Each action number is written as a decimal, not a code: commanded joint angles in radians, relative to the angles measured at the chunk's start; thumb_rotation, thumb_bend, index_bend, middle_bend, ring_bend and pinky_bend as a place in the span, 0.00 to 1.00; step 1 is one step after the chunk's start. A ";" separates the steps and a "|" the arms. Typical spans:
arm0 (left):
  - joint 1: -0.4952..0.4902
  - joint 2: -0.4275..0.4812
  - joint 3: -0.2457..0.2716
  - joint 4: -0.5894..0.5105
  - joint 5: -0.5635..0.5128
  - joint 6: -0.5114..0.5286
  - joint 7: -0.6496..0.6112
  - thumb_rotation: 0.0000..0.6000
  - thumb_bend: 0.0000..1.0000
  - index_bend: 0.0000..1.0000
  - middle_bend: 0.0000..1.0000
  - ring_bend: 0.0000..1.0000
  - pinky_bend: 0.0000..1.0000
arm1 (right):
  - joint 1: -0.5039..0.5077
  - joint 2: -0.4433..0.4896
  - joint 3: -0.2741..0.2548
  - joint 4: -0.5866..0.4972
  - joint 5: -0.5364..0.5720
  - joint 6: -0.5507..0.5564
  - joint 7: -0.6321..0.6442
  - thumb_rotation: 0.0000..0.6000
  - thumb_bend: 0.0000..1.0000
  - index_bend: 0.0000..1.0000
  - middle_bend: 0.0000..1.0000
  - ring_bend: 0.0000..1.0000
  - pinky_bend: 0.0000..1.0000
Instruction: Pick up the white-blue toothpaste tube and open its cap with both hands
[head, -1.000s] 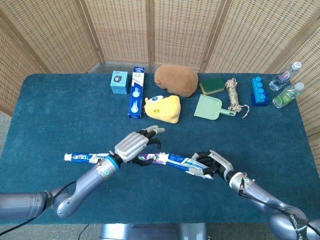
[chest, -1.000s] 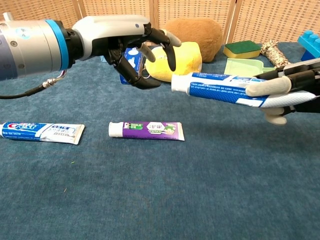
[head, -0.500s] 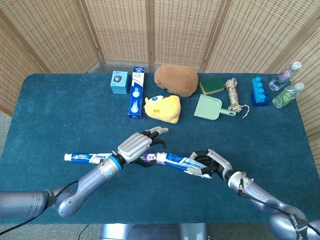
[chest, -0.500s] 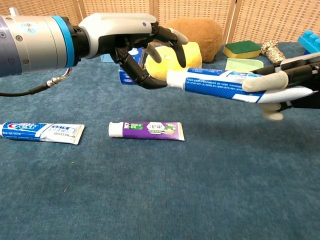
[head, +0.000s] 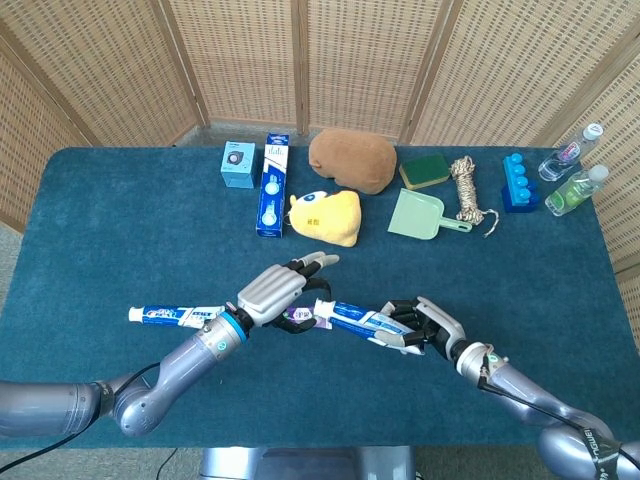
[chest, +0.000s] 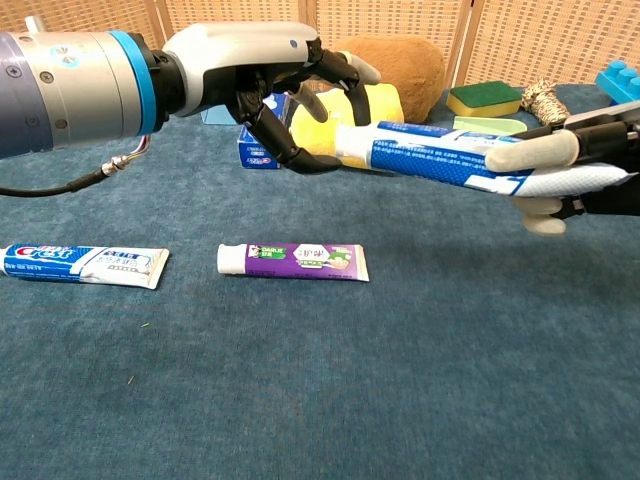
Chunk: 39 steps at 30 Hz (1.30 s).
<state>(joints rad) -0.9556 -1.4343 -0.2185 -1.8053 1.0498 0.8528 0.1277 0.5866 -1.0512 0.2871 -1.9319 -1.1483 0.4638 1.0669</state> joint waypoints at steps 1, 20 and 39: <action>0.001 -0.003 0.000 0.001 0.001 0.004 0.000 1.00 0.30 0.39 0.08 0.00 0.19 | -0.009 0.001 0.010 -0.002 -0.008 -0.010 0.014 1.00 0.51 0.96 0.78 0.75 0.71; 0.010 -0.006 -0.008 -0.003 0.002 0.017 -0.018 1.00 0.30 0.38 0.09 0.00 0.19 | -0.045 0.000 0.049 -0.001 -0.061 -0.051 0.057 1.00 0.51 0.96 0.78 0.75 0.71; 0.012 -0.023 -0.007 0.003 -0.004 0.036 -0.001 1.00 0.30 0.57 0.16 0.04 0.21 | -0.064 -0.009 0.068 0.004 -0.052 -0.066 0.071 1.00 0.51 0.96 0.78 0.76 0.71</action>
<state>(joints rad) -0.9435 -1.4576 -0.2251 -1.8022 1.0460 0.8889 0.1273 0.5233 -1.0597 0.3546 -1.9281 -1.1994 0.3985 1.1389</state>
